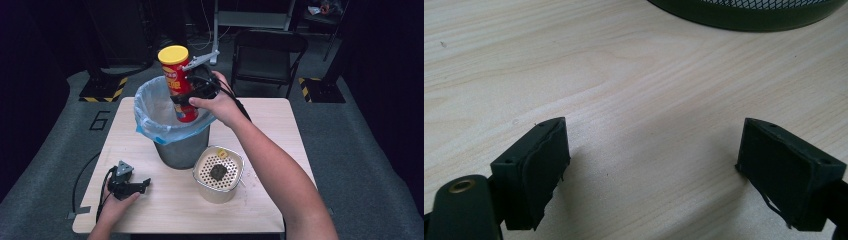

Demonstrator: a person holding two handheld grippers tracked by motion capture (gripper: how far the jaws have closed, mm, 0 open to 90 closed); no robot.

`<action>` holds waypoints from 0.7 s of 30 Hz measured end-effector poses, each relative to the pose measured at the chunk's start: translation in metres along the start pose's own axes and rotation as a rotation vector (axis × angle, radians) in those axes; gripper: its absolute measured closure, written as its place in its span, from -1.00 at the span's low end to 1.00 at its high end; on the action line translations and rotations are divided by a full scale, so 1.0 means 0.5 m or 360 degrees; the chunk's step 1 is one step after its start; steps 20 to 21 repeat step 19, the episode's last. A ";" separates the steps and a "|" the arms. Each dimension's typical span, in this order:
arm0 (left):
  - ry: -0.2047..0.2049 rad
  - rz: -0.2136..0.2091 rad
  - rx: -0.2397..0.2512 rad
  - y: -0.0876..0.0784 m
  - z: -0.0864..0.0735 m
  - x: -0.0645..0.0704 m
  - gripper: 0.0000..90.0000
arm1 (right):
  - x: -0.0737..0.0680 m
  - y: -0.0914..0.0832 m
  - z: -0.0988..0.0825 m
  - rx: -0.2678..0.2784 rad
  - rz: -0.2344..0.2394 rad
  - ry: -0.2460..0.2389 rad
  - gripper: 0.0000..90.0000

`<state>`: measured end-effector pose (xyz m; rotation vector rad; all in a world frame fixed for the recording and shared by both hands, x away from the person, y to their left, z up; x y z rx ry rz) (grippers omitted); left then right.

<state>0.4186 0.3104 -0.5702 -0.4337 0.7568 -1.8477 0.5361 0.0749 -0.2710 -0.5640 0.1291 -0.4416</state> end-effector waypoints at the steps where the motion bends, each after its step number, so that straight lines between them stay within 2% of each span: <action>1: 0.0000 0.0000 0.0000 0.000 0.000 0.000 -0.71 | 0.000 0.003 -0.001 -0.0003 -0.0001 -0.0012 -0.49; 2: -0.0001 0.0000 0.0000 0.000 0.000 0.000 -0.71 | -0.003 0.006 -0.002 -0.0002 -0.0001 -0.0019 -0.52; 4: -0.0012 0.0001 0.0008 0.001 0.001 0.001 -0.71 | -0.010 0.008 -0.002 0.0033 -0.0002 -0.0008 -0.83; 6: -0.0012 0.0002 0.0008 0.001 0.001 0.001 -0.71 | -0.018 0.004 -0.002 0.0062 0.0035 -0.0016 -0.90; 10: -0.0014 0.0007 0.0017 0.002 0.001 0.001 -0.71 | -0.026 -0.019 -0.012 0.0116 0.0054 -0.0066 -0.90; 14: -0.0031 -0.0002 0.0016 0.002 0.000 0.003 -0.71 | -0.020 -0.061 -0.043 0.0169 0.0037 -0.0021 -0.81; 15: 0.0005 0.0007 0.0005 0.001 0.000 -0.001 -0.71 | -0.015 -0.072 -0.053 0.0190 0.0032 -0.0004 -0.78; 16: -0.0004 0.0006 0.0009 0.001 0.000 0.000 -0.71 | -0.008 -0.087 -0.069 0.0200 0.0021 0.0010 -0.74; 17: -0.0005 0.0007 0.0010 0.001 0.000 0.000 -0.71 | -0.001 -0.097 -0.078 0.0218 -0.0006 -0.0009 -0.69; 18: -0.0006 0.0007 0.0010 0.001 0.000 0.000 -0.71 | 0.006 -0.110 -0.091 0.0233 -0.0042 0.0007 -0.68; 21: -0.0006 0.0007 0.0010 0.001 0.000 0.000 -0.71 | 0.006 -0.110 -0.091 0.0233 -0.0042 0.0007 -0.68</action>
Point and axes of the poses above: each handheld gripper's, and its own axes: y roughly forward along the jaws, z roughly out of its top, x roughly to its right, the point moved 6 cm from there along y, roughly forward along the jaws, and after that the axes turned 5 degrees about z, right-handed, at the moved point
